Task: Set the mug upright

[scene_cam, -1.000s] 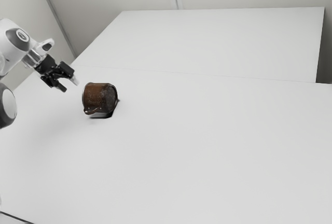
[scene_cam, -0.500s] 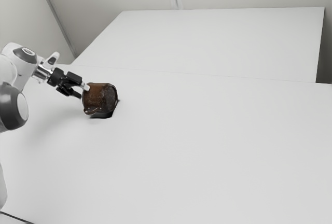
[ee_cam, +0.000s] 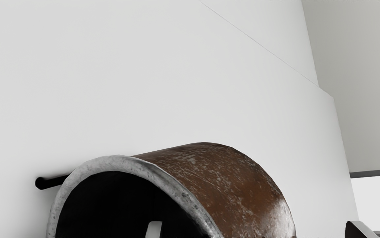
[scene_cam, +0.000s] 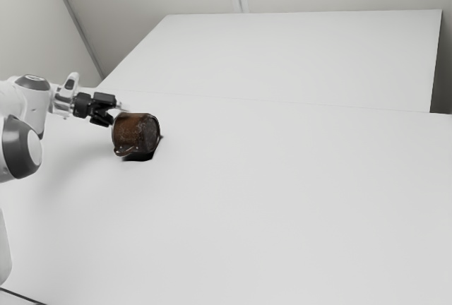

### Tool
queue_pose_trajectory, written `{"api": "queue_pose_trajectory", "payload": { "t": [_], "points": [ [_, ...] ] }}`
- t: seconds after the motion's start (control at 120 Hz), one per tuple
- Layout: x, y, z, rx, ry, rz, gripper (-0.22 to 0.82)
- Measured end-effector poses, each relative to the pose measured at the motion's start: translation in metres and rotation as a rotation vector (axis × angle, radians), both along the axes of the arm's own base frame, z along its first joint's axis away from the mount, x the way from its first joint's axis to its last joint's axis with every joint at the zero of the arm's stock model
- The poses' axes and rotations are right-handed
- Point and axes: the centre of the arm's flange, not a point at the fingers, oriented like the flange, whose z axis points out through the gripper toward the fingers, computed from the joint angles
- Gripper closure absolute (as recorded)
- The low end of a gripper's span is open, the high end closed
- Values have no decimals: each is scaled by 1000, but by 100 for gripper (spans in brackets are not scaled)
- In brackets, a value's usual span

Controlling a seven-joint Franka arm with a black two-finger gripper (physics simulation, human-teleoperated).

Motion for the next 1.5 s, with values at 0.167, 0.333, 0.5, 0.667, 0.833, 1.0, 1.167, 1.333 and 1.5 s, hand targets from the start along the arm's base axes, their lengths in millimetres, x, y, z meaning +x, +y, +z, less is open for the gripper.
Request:
{"api": "queue_pose_trajectory", "payload": {
  "t": [0.167,0.333,0.5,0.667,0.833,1.0,1.167,1.333,1.5],
  "points": [
    [-11,-3,-3,-77,17,-34,0],
    [-15,-9,-4,-127,32,-60,2],
    [-19,-14,-11,-165,54,-63,42],
    [-21,-18,-17,-188,72,-60,65],
    [-21,-24,-20,-202,86,-58,72],
    [-20,-28,-18,-201,96,-51,75],
    [-15,-34,18,-129,95,-44,76],
    [-12,-53,51,15,162,-22,77],
    [-21,-114,80,226,285,13,77]
  ]
}}
